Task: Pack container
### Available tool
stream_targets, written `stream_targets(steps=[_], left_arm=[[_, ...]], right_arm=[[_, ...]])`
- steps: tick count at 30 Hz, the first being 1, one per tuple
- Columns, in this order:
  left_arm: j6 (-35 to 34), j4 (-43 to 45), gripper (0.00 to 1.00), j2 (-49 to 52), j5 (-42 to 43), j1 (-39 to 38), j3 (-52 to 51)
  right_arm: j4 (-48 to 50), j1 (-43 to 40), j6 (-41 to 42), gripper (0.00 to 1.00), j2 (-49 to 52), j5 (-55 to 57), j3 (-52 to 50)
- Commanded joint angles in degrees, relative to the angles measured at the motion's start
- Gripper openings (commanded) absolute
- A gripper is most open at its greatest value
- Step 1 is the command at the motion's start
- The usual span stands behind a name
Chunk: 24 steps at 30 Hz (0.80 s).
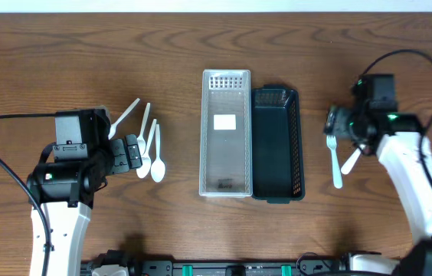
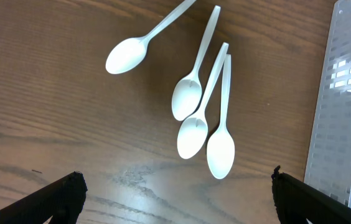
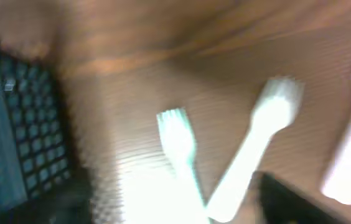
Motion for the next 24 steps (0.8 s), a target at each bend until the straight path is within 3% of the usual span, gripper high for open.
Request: stream_targets(steps=[1,8,24], left_arm=[[-0.37,-0.13,0.97,0.24,0.57,0.17,1.11],[-0.37,-0.13,0.97,0.26,0.57,0.17,1.11],[-0.37,-0.13,0.97,0.26,0.57,0.17,1.11]], right_arm=[[-3.10,-2.21,6.19,0.99,-2.08,8.35,3.67],[-2.84,-9.57,11.30,0.99,4.33,6.93,3.28],[5.88,-12.46,4.48,0.99,24.20,-0.44,3.28]])
